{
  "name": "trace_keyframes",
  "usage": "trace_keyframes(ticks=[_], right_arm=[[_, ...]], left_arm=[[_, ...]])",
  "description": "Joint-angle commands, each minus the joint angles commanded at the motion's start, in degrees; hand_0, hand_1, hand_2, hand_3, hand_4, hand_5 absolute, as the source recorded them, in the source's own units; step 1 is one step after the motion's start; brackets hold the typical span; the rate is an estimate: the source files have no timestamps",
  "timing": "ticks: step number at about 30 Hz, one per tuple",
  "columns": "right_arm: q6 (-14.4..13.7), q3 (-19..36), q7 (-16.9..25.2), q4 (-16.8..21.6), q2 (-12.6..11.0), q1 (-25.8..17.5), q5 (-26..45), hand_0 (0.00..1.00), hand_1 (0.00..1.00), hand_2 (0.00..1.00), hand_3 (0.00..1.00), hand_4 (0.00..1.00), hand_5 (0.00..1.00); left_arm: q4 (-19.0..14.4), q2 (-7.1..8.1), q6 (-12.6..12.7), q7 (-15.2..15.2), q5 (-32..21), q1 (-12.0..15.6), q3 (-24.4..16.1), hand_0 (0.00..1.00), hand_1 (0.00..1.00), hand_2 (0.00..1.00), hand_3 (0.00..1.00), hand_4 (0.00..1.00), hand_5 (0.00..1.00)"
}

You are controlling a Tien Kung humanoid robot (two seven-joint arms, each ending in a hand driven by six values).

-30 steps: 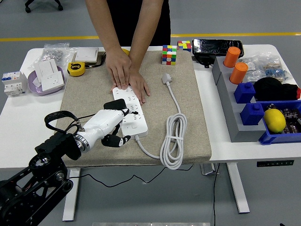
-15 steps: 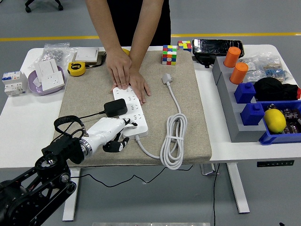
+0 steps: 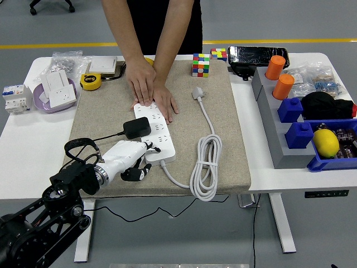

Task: Pick up the plug,place it near the board,insert it into the board,press the button

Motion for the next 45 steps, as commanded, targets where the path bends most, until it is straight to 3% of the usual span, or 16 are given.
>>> trace_keyframes(ticks=[21,35,45], right_arm=[[0.0,-0.1,-0.1,0.0,-0.1,-0.3,-0.2,0.823,0.748,0.744,0.782,0.998,0.895],[0.0,-0.1,-0.1,0.0,-0.1,-0.3,-0.2,0.823,0.746,0.744,0.782,0.998,0.896],[0.0,-0.1,-0.1,0.0,0.0,-0.1,0.0,0.823,0.747,0.744,0.782,0.998,0.896]], left_arm=[[0.8,-0.68,0.7,-0.2,0.3,0.2,-0.1,0.147,0.045,0.141,0.782,0.486,0.002],[-1.4,-0.69,0.6,-0.1,0.1,0.2,-0.1,0.147,0.045,0.140,0.779,0.489,0.002],[1.0,-1.10,0.6,-0.2,0.6,-0.4,-0.4,0.147,0.045,0.141,0.778,0.487,0.002]])
